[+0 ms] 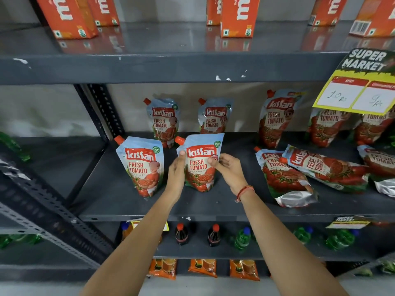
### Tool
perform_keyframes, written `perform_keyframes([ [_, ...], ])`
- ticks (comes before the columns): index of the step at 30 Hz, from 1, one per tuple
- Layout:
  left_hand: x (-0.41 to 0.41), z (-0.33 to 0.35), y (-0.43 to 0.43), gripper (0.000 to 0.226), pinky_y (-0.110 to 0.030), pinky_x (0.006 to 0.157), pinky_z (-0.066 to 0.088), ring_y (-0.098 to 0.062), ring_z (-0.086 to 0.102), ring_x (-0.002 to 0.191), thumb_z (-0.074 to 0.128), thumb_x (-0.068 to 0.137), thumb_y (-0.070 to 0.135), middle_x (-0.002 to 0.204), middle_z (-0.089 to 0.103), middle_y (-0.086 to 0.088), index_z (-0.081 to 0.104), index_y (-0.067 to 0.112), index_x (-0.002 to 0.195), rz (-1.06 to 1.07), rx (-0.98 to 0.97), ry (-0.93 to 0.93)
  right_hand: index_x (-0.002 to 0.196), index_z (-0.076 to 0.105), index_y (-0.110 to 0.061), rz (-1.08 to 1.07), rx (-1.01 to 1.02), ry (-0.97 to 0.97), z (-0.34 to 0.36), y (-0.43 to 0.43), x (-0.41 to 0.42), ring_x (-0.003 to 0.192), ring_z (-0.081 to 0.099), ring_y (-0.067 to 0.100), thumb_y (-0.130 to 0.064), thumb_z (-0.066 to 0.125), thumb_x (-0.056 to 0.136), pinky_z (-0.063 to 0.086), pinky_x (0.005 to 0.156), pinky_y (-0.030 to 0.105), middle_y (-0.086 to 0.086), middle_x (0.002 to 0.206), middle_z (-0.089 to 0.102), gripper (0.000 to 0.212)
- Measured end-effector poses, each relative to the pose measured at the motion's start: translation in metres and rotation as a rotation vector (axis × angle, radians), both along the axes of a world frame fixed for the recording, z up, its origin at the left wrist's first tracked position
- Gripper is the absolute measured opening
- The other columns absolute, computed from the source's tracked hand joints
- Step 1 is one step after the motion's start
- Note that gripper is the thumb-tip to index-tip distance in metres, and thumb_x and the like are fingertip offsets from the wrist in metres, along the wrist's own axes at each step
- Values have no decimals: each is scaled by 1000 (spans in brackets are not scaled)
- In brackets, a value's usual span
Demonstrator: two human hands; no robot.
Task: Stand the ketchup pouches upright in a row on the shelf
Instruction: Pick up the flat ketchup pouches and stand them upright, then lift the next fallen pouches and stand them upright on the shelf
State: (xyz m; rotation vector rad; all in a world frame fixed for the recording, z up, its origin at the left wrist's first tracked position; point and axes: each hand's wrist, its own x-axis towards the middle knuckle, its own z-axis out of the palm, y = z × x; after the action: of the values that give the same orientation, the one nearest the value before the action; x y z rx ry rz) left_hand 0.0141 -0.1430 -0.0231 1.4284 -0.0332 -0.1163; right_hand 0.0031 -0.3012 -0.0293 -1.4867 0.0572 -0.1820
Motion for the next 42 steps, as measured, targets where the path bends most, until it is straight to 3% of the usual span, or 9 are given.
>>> perform_keyframes([
  [6,-20,-11,-4,42,-16,81,42,-5,55,99,42,92,49,111,58,6,53,19,118,190,62,69,96,66,-20,-76,9,-21,1,7,-11,90,70,4,-19,73,80,57,74,18,-3,97,73,18],
  [11,-68,-16,-35,23,-3,73,39,0,54,86,55,91,18,102,54,-4,51,9,111,434,155,-182,94,66,-20,-425,3,-73,22,-28,-26,81,65,-4,-30,70,82,52,78,13,-8,86,70,16],
  [15,-70,-11,-86,13,-10,72,43,-1,56,77,54,90,9,88,59,0,57,10,103,33,271,-313,94,68,-6,-640,-469,80,37,-95,-39,90,66,27,-27,63,87,55,80,35,13,91,72,23],
  [17,-58,-3,-122,20,-27,82,48,-16,59,85,54,91,13,96,60,-7,56,4,109,-49,314,-201,103,67,-1,-671,-832,340,37,-136,-50,100,63,37,-33,58,88,53,84,42,21,105,69,36],
  [20,-29,3,-170,34,-42,99,44,-31,57,110,50,93,24,117,61,-17,54,1,117,-94,439,75,116,60,-2,-598,-985,636,29,-174,-68,111,59,39,-40,56,89,49,90,43,21,121,63,47],
  [25,-18,-5,-226,43,-39,99,46,-34,57,115,45,94,33,127,59,-19,56,4,123,-173,565,315,123,58,-5,-512,-709,689,15,-189,-67,116,57,37,-33,48,93,46,94,39,18,128,61,43],
  [32,-25,-21,-215,39,-38,93,47,-37,59,110,48,93,32,120,63,-22,62,1,114,70,604,327,124,54,-3,-346,-592,668,1,-182,-60,116,57,36,-39,52,91,45,96,39,18,127,60,49],
  [37,-28,-19,-192,47,-35,93,44,-37,56,113,52,89,35,126,59,-21,56,0,119,184,555,429,121,55,0,-232,-114,662,-6,-180,-59,115,58,36,-35,71,79,46,102,44,19,128,59,57],
  [42,-26,-8,-192,47,-45,101,45,-37,55,114,42,91,28,129,55,-22,47,1,129,207,363,539,122,55,1,-232,-33,693,-6,-170,-48,113,59,36,-28,57,89,48,100,46,21,127,60,44],
])
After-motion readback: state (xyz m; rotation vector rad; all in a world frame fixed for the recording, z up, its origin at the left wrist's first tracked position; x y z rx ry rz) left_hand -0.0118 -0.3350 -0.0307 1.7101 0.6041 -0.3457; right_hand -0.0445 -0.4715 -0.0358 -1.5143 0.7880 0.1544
